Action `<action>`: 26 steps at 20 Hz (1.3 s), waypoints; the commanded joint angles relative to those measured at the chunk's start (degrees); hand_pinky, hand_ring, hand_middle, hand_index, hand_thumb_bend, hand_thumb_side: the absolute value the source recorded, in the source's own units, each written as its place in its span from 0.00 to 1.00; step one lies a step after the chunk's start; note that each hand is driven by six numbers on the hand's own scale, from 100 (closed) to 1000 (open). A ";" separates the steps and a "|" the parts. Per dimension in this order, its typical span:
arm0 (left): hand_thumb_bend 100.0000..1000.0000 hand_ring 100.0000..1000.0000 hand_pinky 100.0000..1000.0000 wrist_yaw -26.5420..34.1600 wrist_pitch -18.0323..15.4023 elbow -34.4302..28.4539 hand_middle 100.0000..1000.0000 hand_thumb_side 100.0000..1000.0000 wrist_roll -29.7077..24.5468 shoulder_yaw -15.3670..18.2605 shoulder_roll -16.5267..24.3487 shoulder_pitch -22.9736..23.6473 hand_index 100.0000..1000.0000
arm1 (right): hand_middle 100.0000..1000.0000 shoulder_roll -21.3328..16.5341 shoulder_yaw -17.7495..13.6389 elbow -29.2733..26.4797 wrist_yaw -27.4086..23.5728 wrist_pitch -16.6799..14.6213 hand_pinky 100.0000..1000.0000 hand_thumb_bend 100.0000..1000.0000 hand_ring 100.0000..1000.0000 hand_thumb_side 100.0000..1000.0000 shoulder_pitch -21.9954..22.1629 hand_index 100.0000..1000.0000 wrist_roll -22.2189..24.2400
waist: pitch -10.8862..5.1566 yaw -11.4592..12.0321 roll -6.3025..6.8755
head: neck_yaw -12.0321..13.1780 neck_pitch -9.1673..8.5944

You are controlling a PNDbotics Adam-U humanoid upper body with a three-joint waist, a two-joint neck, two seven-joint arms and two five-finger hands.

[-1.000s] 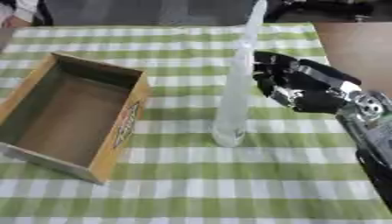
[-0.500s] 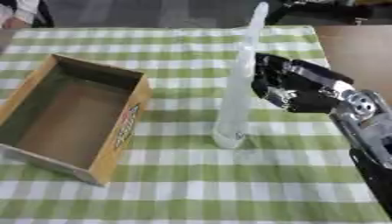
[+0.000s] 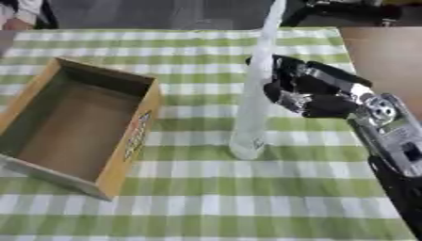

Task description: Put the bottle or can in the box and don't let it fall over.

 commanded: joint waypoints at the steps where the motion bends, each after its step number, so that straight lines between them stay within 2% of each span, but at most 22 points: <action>1: 0.00 0.76 1.00 0.12 -0.03 -0.84 0.96 0.85 -0.17 0.08 1.08 -0.19 0.83 | 1.00 -0.90 -0.33 -0.10 0.59 0.23 0.97 0.00 1.00 0.48 -0.85 1.00 -0.76 | -0.62 0.04 0.00 | -0.07 -0.86; 10: 0.00 0.76 1.00 0.19 -0.09 -0.87 0.96 0.84 -0.29 0.05 1.15 -0.32 0.83 | 1.00 -1.56 -0.91 -2.35 2.55 -0.06 0.96 0.00 1.00 0.48 1.80 1.00 -4.27 | -0.60 -0.02 0.08 | -0.19 -1.24; 26: 0.00 0.76 1.00 0.06 -0.01 -0.81 0.96 0.85 -0.46 0.01 0.98 -0.26 0.83 | 1.00 -1.72 -0.03 -1.13 2.61 0.32 0.96 0.00 1.00 0.48 -0.34 1.00 -3.60 | -0.31 0.36 -0.18 | -0.43 -1.43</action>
